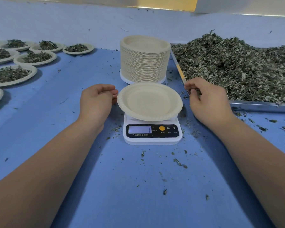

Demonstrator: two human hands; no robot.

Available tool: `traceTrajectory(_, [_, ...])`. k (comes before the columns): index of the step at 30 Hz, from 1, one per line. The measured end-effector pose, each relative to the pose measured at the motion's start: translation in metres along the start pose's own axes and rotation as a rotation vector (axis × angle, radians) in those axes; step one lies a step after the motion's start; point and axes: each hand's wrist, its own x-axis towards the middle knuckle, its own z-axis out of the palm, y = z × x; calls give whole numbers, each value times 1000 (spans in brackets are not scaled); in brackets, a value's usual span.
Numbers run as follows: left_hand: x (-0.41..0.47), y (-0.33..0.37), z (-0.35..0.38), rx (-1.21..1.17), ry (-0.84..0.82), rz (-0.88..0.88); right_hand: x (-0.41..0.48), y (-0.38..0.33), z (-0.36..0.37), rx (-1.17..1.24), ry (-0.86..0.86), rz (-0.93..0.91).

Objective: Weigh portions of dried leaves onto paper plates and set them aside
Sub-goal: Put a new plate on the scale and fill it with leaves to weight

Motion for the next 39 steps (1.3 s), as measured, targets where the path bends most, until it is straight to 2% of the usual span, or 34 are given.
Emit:
traceTrajectory(7, [-3,2,0,-37,-25,6,-1,-3,-1,2,-4,12])
traceTrajectory(10, [-4,3,0,-54,-22,-6,-2,-13,-10,55,-64,58])
traceTrajectory(13, [-4,4,1,-60,-24,-11,-4,-29,-29,165,-225,45])
traceTrajectory(17, [-4,4,1,-64,-33,-5,-1,-49,-44,336,-630,-80])
traceTrajectory(19, [-5,4,1,-67,-38,-3,-2,-52,-42,207,-738,-176])
traceTrajectory(21, [-5,4,2,-60,-40,2,-4,-50,-39,34,-760,-228])
traceTrajectory(23, [-5,4,2,-55,-42,3,-4,-48,-38,-25,-770,-225])
traceTrajectory(39, [-4,1,3,-20,-48,24,0,-49,-37,-72,-795,-185])
